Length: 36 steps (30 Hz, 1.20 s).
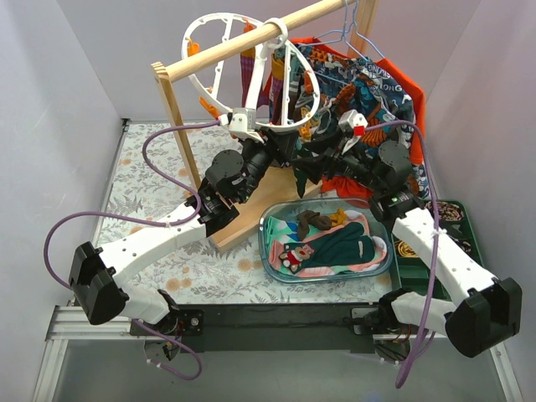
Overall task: Clip the socks to the hanger
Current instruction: Open the clamp at the hanger, then pick up the sock from the bin.
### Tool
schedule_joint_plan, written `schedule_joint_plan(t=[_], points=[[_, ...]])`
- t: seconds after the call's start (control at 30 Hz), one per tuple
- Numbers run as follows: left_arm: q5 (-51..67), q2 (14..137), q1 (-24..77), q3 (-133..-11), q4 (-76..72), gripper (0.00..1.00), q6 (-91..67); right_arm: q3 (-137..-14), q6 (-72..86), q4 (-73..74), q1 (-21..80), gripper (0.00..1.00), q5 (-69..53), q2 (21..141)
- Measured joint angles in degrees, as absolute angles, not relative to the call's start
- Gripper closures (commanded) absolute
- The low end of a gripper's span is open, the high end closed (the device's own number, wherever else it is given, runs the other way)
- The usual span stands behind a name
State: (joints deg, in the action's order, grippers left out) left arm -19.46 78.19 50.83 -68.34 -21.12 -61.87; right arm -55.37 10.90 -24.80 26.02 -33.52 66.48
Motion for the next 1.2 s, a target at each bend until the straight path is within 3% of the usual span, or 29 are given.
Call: schedule_joint_plan(t=[0.23, 0.53, 1.1, 1.2], points=[[-18.63, 78.08, 50.81, -67.64, -21.5, 1.0, -57.82, -55.42, 7.6, -5.76, 26.04, 0.33, -24.71, 59.57], [-17.96, 78.02, 50.72, -67.7, -20.14, 1.0, -56.82, -48.49, 4.25, 14.22, 31.29, 0.37, -19.2, 59.29], [-17.58, 78.15, 50.74, -69.19, -17.08, 1.0, -57.39, -46.33, -3.27, 23.62, 51.9, 0.39, -10.55, 75.61], [-17.61, 78.13, 50.74, -69.32, -16.78, 1.0, -57.41, -46.39, -3.22, 23.57, 54.94, 0.43, -7.27, 77.91]])
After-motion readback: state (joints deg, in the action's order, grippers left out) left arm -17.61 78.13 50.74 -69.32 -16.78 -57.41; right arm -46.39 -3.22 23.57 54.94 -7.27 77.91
